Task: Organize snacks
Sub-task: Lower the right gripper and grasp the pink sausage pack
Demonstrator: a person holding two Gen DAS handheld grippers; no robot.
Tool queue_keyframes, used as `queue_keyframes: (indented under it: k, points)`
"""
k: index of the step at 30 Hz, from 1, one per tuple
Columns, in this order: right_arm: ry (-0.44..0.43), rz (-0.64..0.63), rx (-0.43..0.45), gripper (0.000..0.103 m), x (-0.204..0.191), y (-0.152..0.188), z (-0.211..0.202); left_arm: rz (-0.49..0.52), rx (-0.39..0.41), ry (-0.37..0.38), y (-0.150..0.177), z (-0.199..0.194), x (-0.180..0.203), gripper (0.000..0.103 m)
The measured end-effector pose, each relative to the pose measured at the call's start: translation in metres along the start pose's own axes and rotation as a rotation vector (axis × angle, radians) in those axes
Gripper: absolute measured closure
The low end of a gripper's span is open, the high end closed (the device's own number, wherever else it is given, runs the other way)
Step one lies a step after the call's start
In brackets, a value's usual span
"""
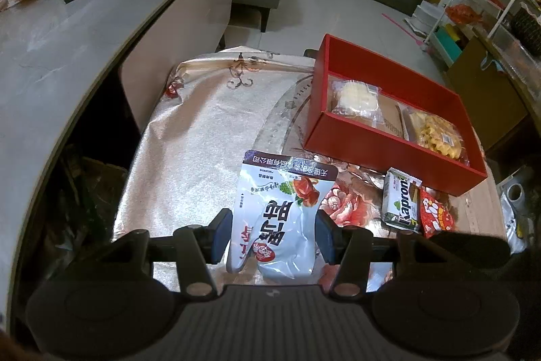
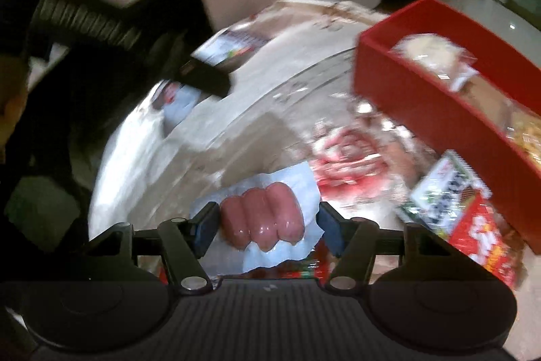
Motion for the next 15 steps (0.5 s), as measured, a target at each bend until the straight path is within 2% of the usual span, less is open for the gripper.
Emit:
queue_keyframes:
  k: [3,6,8,10,13,14,15]
  points:
    - [0.0,0.049,0.03,0.034,0.017,0.002,-0.01,0.004,0.0,0.001,0.0,0.0,0.001,0.058]
    - [-0.021,0.107,0.061,0.049,0.034,0.004,-0.023,-0.001,-0.001,-0.005,0.0,0.001,0.002,0.058]
    - [-0.034,0.141,0.084,0.048,0.044,0.005,-0.031,-0.003,-0.004,-0.004,-0.001,0.003,0.003,0.058]
    - [-0.011,0.161,0.088,0.047,0.051,0.005,-0.031,-0.002,-0.009,-0.006,-0.002,0.005,0.006,0.058]
    - [-0.017,0.153,0.048,0.047,0.055,0.005,-0.021,0.015,-0.014,-0.006,-0.002,0.008,0.012,0.058]
    - [-0.019,0.146,0.034,0.044,0.052,0.005,-0.015,0.019,-0.016,-0.007,-0.002,0.008,0.013,0.058]
    - [-0.021,0.167,0.019,0.033,0.053,0.004,-0.01,0.02,-0.017,-0.008,-0.002,0.009,0.014,0.058]
Point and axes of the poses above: each gripper's, at about its wrist camera, not at the fingertips, and z roughly the way its jaws point, x to its right, y to its underside, the point moved 3 cm from there along z, roughly the way its jaws point, and after that the axes turned 14 degrees about -x, right-handed, at the moved point
